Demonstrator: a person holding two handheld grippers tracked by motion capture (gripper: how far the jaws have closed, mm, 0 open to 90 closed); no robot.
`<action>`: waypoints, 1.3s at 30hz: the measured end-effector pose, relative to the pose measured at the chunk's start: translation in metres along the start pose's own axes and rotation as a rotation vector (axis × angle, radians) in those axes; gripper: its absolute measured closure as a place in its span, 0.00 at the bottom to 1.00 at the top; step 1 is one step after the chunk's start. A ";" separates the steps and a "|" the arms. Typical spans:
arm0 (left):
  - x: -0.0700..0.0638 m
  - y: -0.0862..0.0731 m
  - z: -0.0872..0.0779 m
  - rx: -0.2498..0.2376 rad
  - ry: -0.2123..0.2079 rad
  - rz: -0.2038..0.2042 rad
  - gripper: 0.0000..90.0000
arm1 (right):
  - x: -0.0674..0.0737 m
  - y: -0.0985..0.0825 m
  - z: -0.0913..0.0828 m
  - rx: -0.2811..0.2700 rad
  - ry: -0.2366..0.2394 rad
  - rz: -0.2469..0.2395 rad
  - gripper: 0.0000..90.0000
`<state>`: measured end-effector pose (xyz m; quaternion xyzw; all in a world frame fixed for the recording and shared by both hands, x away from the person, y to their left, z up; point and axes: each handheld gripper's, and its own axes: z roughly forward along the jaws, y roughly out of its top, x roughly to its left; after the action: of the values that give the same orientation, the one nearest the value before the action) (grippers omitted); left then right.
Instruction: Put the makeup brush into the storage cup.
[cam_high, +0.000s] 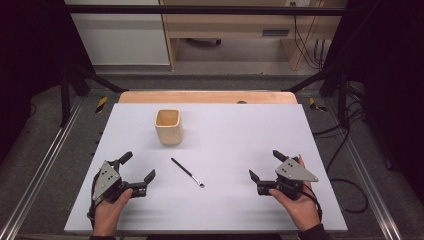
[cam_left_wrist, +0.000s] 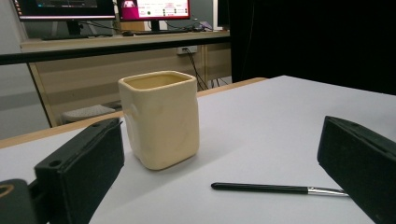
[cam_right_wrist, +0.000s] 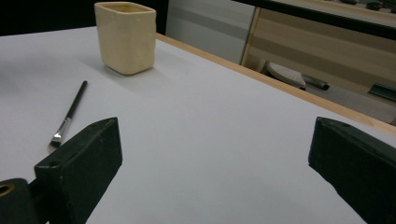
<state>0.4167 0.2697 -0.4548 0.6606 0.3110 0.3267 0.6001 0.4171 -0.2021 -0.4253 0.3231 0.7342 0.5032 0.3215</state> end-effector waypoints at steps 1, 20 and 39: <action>0.000 0.000 0.000 -0.002 0.001 0.000 0.00 | 0.000 0.000 0.000 0.000 0.000 0.000 0.04; 0.001 -0.001 0.003 0.005 -0.007 0.002 0.00 | 0.044 0.062 0.052 0.205 0.129 -0.086 0.05; 0.005 -0.002 0.002 -0.004 0.003 -0.011 0.00 | 0.091 0.059 0.120 0.354 0.250 -0.123 0.06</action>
<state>0.4218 0.2728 -0.4562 0.6572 0.3148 0.3250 0.6028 0.4680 -0.0487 -0.4171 0.2641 0.8636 0.3819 0.1964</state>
